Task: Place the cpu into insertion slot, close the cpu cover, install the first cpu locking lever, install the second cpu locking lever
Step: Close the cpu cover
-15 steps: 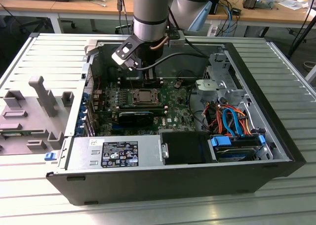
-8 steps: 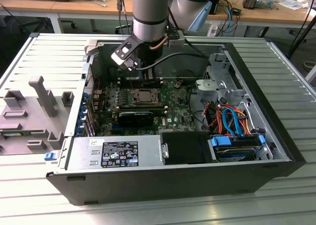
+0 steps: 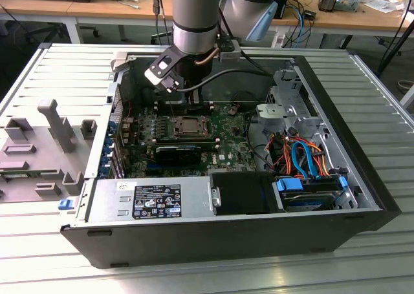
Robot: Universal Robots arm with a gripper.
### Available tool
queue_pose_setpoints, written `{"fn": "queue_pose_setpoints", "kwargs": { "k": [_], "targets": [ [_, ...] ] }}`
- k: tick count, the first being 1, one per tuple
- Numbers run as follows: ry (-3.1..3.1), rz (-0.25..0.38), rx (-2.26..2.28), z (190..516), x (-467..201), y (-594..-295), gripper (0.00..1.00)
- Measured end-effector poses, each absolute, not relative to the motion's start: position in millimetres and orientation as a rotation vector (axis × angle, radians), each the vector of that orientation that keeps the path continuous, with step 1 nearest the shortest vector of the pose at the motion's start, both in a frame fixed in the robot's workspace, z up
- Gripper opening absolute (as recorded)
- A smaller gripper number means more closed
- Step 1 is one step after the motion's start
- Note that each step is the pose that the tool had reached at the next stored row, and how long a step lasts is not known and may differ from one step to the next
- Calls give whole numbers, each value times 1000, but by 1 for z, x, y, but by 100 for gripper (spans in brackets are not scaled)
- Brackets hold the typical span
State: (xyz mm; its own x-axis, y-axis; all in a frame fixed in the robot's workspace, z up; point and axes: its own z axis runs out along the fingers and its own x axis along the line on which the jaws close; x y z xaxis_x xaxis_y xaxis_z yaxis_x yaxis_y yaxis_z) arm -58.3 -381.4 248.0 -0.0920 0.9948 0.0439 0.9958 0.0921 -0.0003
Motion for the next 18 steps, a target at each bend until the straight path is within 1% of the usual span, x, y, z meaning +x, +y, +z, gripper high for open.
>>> {"fn": "queue_pose_setpoints", "kwargs": {
  "k": [18],
  "targets": [
    [-2297, -46, -2095, 248, -62, -381, 11]
  ]
}}
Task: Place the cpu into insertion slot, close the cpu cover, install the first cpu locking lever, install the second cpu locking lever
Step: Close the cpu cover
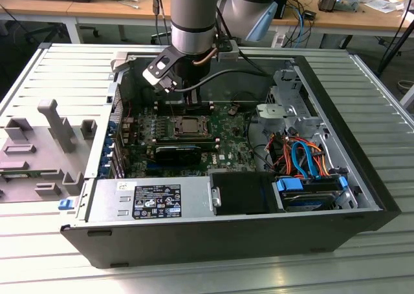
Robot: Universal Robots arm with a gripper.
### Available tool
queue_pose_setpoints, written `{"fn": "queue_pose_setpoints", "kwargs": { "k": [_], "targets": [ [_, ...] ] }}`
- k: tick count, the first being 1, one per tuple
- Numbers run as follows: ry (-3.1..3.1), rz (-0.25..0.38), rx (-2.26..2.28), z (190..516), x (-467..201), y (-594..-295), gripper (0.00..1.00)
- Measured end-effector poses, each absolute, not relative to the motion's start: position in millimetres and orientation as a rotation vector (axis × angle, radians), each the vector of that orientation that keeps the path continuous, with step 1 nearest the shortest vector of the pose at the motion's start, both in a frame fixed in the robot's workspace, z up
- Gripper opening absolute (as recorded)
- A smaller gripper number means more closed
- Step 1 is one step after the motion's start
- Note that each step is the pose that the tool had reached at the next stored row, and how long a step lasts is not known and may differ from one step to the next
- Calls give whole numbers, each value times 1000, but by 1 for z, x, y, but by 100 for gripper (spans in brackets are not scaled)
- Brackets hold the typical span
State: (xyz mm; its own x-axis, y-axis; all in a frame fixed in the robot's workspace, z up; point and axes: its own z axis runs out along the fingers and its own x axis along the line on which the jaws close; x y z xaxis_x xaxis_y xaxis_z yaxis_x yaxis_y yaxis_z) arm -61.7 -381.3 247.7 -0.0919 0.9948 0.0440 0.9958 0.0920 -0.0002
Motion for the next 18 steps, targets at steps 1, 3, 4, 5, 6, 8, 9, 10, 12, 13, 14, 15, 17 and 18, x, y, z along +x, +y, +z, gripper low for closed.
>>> {"fn": "queue_pose_setpoints", "kwargs": {
  "k": [1, 3, 4, 5, 6, 8, 9, 10, 12, 13, 14, 15, 17, 18],
  "targets": [
    [-2297, -46, -2094, 248, -62, -381, 11],
    [-2297, -46, -2095, 248, -62, -381, 11],
    [-2297, -46, -2095, 248, -63, -381, 11],
    [-2297, -46, -2094, 248, -63, -381, 11],
    [-2297, -46, -2094, 248, -63, -381, 11],
    [-2297, -46, -2095, 248, -63, -381, 11],
    [-2297, -46, -2095, 248, -64, -381, 11],
    [-2297, -46, -2095, 248, -64, -381, 11],
    [-2297, -46, -2095, 248, -64, -381, 11],
    [-2297, -46, -2094, 248, -64, -381, 11],
    [-2297, -46, -2094, 247, -65, -381, 11],
    [-2297, -46, -2094, 247, -65, -381, 11],
    [-2297, -46, -2095, 247, -65, -381, 11],
    [-2297, -46, -2094, 247, -65, -381, 11]
  ]
}}
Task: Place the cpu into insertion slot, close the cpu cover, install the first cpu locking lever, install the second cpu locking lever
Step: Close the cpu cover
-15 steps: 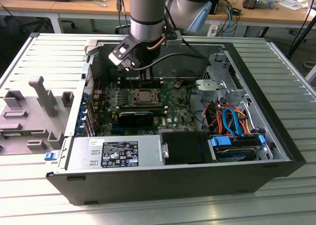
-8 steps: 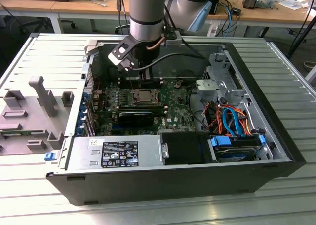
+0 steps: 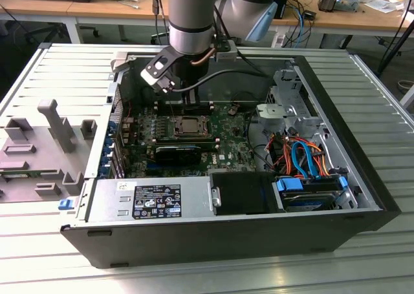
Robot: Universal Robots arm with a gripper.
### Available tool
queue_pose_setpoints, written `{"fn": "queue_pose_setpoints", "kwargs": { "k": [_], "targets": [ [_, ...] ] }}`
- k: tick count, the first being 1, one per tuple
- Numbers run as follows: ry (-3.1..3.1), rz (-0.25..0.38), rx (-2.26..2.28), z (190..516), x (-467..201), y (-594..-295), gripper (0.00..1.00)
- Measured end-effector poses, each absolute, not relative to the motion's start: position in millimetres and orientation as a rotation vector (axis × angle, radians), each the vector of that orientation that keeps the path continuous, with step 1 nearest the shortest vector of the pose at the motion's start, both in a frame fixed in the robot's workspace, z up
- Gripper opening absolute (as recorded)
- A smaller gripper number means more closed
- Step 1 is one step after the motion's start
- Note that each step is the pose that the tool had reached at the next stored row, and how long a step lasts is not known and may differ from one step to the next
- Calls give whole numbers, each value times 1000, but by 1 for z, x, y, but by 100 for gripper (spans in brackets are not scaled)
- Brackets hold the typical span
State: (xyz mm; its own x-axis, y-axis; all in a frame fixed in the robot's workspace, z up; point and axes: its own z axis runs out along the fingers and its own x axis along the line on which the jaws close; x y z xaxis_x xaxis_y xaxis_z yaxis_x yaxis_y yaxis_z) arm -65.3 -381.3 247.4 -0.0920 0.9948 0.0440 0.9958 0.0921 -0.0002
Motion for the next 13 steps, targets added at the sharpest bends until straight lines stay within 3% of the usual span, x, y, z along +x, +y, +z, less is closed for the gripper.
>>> {"fn": "queue_pose_setpoints", "kwargs": {
  "k": [13],
  "targets": [
    [-2297, -46, -2094, 247, -75, -381, 11]
  ]
}}
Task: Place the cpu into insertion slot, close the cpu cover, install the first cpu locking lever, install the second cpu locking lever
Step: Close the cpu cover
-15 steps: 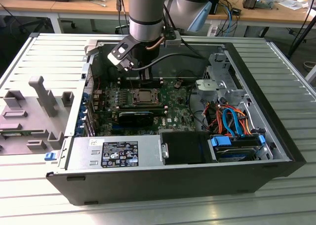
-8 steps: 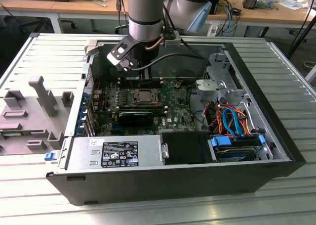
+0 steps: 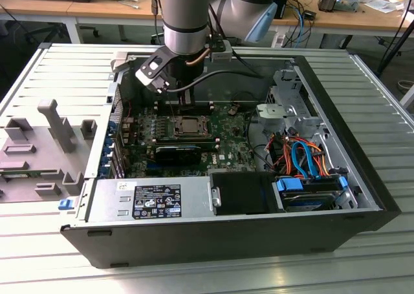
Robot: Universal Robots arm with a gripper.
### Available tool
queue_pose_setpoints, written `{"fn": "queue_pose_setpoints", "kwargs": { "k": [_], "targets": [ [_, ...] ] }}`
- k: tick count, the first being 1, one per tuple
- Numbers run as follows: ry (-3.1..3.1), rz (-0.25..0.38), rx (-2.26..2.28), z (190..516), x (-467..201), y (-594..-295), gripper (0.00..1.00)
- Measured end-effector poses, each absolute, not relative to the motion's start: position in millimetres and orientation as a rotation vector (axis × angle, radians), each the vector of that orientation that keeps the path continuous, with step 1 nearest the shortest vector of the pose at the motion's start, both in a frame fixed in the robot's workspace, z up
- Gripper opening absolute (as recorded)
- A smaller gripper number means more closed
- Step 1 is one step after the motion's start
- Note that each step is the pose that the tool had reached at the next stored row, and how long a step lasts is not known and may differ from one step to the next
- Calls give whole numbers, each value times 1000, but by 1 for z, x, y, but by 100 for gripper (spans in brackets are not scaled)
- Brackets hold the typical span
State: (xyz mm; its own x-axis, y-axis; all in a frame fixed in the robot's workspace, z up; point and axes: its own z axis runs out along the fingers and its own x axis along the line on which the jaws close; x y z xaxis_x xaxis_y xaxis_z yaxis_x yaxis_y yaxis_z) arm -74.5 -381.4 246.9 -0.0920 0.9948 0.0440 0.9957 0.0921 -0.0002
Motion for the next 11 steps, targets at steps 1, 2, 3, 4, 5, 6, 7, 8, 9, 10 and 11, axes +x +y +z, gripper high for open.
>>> {"fn": "queue_pose_setpoints", "kwargs": {
  "k": [1, 2, 3, 4, 5, 6, 7, 8, 9, 10, 11],
  "targets": [
    [-2297, -46, -2095, 247, -75, -381, 11],
    [-2297, -46, -2094, 247, -76, -381, 11],
    [-2297, -46, -2094, 247, -76, -381, 11],
    [-2297, -46, -2095, 247, -76, -381, 11],
    [-2297, -46, -2095, 247, -77, -381, 11],
    [-2297, -46, -2095, 247, -77, -381, 11],
    [-2297, -46, -2094, 247, -77, -381, 11],
    [-2297, -46, -2095, 247, -77, -381, 11],
    [-2297, -46, -2095, 247, -77, -381, 11],
    [-2297, -46, -2095, 247, -77, -381, 11],
    [-2297, -46, -2095, 247, -77, -381, 11]
  ]
}}
